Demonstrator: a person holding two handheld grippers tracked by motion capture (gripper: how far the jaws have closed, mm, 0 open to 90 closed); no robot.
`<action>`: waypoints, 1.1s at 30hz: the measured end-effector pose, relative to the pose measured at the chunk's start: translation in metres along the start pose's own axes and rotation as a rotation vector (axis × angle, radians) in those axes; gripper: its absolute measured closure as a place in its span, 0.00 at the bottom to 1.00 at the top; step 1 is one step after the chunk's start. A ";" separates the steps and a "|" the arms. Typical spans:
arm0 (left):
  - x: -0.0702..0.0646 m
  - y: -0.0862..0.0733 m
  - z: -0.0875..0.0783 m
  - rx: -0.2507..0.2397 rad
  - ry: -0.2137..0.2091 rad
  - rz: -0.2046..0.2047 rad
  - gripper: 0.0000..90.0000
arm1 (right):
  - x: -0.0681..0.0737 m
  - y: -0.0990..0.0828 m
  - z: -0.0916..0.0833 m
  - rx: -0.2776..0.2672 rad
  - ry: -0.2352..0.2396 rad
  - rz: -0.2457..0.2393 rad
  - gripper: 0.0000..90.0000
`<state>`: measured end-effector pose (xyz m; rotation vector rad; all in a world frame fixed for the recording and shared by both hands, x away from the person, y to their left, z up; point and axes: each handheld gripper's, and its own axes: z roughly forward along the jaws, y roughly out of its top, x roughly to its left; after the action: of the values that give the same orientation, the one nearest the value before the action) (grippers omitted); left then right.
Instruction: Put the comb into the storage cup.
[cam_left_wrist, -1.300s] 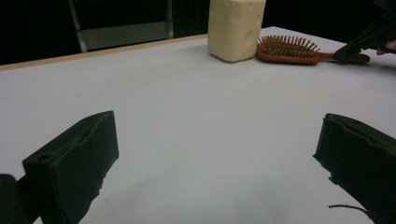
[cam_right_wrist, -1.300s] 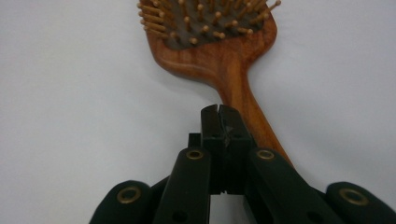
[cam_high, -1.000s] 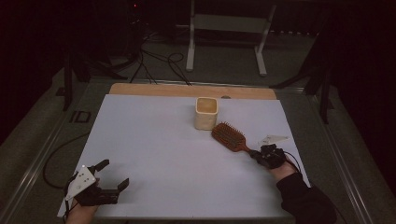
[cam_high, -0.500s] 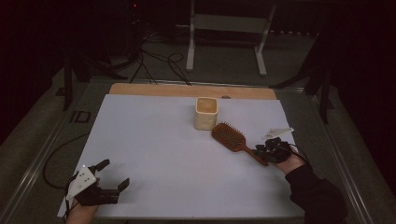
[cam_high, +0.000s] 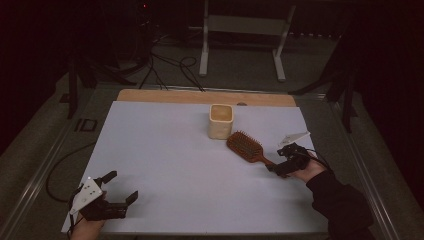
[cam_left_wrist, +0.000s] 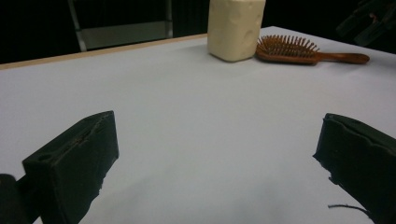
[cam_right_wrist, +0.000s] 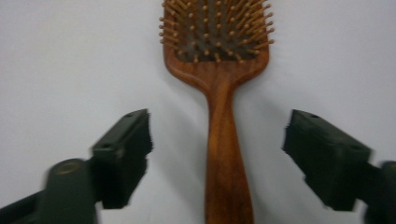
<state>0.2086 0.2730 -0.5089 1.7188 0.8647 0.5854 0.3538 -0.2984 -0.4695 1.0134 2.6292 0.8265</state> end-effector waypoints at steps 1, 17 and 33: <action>0.000 0.000 0.000 0.000 0.000 0.000 0.00 | -0.001 0.001 0.001 0.006 0.016 0.005 0.17; 0.000 0.000 -0.002 0.002 0.001 -0.001 0.00 | -0.009 0.016 0.020 0.147 0.014 -0.046 0.14; 0.000 -0.001 -0.002 0.001 0.001 0.000 0.00 | -0.008 0.027 0.036 0.247 0.008 -0.093 0.27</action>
<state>0.2070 0.2743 -0.5088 1.7193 0.8662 0.5859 0.3881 -0.2715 -0.4841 0.9347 2.8117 0.4953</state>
